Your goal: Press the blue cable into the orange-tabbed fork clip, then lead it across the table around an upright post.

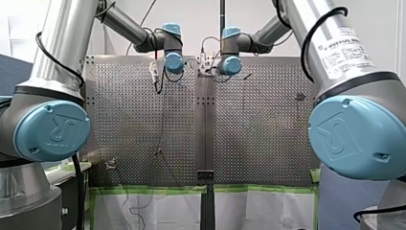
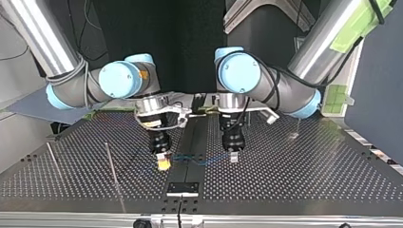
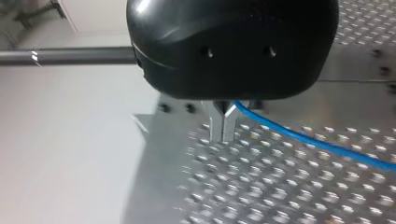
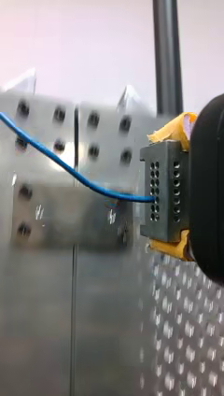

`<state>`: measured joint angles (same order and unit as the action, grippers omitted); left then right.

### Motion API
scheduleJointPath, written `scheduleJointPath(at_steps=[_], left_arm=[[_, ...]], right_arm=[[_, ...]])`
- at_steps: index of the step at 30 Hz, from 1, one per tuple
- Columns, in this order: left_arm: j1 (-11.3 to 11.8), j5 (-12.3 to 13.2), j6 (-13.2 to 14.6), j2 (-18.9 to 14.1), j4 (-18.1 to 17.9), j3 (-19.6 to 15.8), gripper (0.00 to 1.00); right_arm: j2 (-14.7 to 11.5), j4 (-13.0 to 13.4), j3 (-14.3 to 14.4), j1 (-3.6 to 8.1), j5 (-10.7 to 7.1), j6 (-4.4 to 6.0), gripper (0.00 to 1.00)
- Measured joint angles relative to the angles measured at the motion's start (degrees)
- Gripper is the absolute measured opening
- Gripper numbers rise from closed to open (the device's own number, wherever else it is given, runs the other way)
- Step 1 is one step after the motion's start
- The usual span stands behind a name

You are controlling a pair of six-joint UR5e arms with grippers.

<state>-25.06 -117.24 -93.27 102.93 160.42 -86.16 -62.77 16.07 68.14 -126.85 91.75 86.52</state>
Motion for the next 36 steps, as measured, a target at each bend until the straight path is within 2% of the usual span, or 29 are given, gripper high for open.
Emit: scheduleJointPath(at_steps=[7, 14, 22, 27, 31, 36], left_arm=[[-0.05, 0.70, 0.47, -0.41, 1.70, 2.67, 0.01], [0.03, 1.97, 0.64, 1.10, 3.36, 5.00, 0.01], [-0.77, 2.79, 1.36, 2.77, 6.80, 9.40, 0.01], [-1.04, 3.15, 1.43, 2.81, 7.54, 11.58, 0.01], [-1.71, 3.51, 1.94, 3.35, 8.33, 12.78, 0.01], [-3.74, 3.76, 2.43, 5.53, 10.62, 15.11, 0.01]], right_arm=[[-1.74, -1.74, -1.74, 0.96, 0.13, 0.96, 0.00], [-2.08, -2.77, -1.95, 2.43, 0.44, 1.77, 0.00], [-4.03, -3.19, -1.99, 4.37, 0.54, 2.51, 0.00], [-4.29, -3.47, -1.99, 4.96, 0.67, 2.79, 0.00], [-4.33, -4.93, -1.98, 6.43, 1.36, 3.15, 0.00], [-4.32, -6.28, -1.97, 7.89, 1.64, 3.38, 0.00]])
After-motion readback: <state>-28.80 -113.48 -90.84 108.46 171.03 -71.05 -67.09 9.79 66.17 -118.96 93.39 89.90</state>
